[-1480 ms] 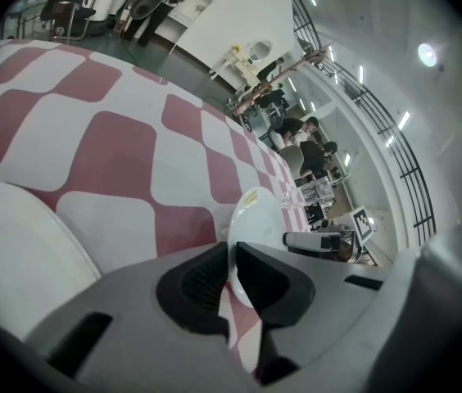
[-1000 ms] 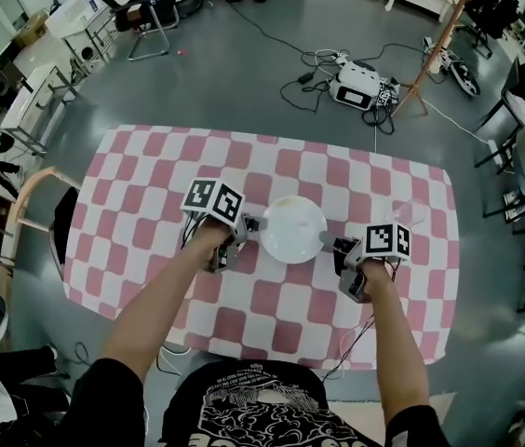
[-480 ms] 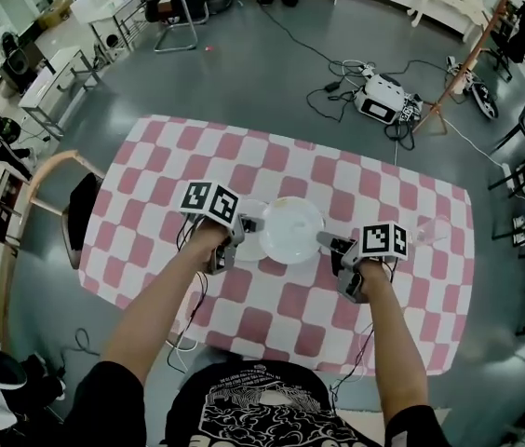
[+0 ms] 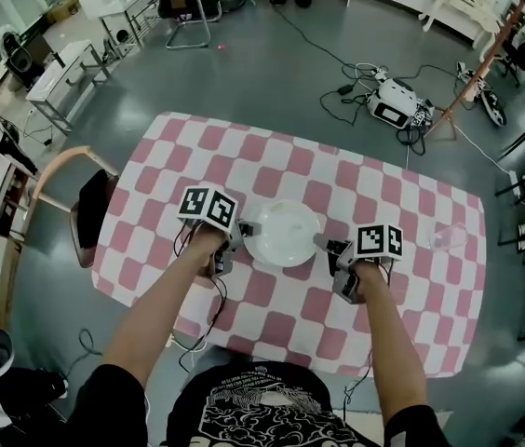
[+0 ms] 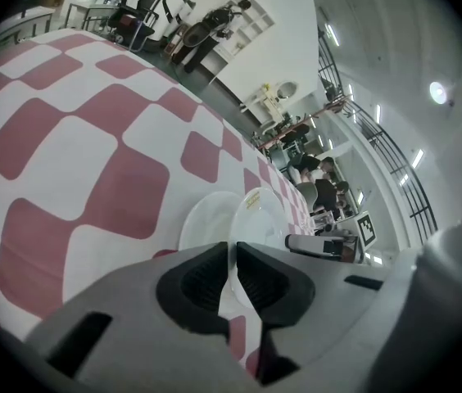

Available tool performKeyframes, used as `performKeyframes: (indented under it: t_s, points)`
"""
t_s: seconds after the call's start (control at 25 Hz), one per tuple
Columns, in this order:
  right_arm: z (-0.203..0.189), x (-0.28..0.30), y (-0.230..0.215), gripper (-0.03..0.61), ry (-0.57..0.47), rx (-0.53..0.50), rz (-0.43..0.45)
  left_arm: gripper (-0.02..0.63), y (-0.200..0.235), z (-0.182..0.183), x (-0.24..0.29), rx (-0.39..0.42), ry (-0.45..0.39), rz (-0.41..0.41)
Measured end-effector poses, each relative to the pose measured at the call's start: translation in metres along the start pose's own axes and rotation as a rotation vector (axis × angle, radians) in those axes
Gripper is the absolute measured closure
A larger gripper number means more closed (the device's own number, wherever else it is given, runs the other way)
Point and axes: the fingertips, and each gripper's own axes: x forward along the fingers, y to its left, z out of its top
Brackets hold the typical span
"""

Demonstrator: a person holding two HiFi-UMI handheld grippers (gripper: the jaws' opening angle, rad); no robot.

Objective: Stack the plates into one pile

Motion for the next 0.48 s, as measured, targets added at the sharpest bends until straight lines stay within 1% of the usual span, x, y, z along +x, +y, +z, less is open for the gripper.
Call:
performKeyframes:
  t_s: [0.28,0.48]
  points:
    - [-0.007,0.024,0.004,0.548,0.002,0.012,-0.028,0.572,0.025,-0.001,-0.008,-0.011,0.023,0.001]
    - [-0.009,0.033,0.003,0.546,-0.007,0.02,-0.053,0.572,0.035,0.0,-0.009,-0.01,0.043,-0.007]
